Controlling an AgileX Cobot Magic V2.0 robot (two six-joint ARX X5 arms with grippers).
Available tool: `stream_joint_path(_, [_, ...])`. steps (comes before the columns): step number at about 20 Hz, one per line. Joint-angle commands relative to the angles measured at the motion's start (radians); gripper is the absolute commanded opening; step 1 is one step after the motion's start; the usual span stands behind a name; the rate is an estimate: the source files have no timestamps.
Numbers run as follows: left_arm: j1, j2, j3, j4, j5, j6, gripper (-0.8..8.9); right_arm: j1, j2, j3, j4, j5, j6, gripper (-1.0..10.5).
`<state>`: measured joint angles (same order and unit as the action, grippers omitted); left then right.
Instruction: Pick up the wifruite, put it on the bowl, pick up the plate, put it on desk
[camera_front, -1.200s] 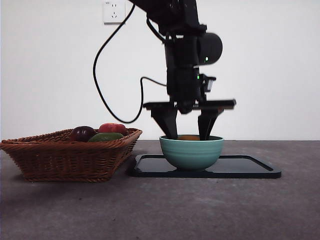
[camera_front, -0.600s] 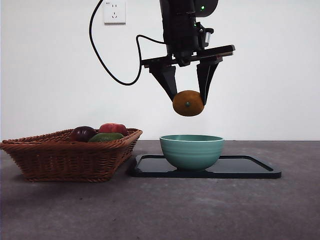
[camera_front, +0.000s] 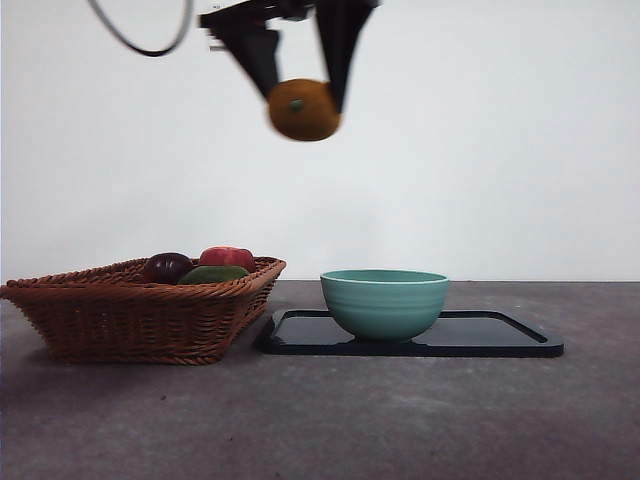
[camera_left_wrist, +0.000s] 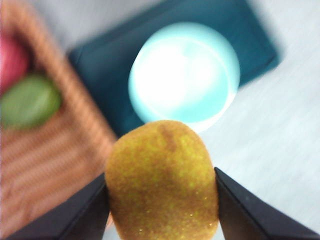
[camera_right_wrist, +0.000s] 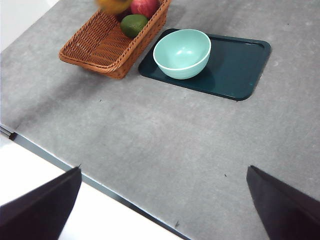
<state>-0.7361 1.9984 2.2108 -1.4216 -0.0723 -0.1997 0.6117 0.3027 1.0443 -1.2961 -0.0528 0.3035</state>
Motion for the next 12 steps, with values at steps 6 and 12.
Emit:
stream_joint_path(6, [0.084,-0.169,-0.296,0.024,-0.071,-0.032,2.40,0.007,0.003,0.009,0.009,0.002,-0.004,6.1])
stream_joint_path(12, [0.163,-0.264,-0.609,0.275,-0.071,-0.083,2.41,0.007,0.003,0.009,0.009,0.009,-0.004,6.1])
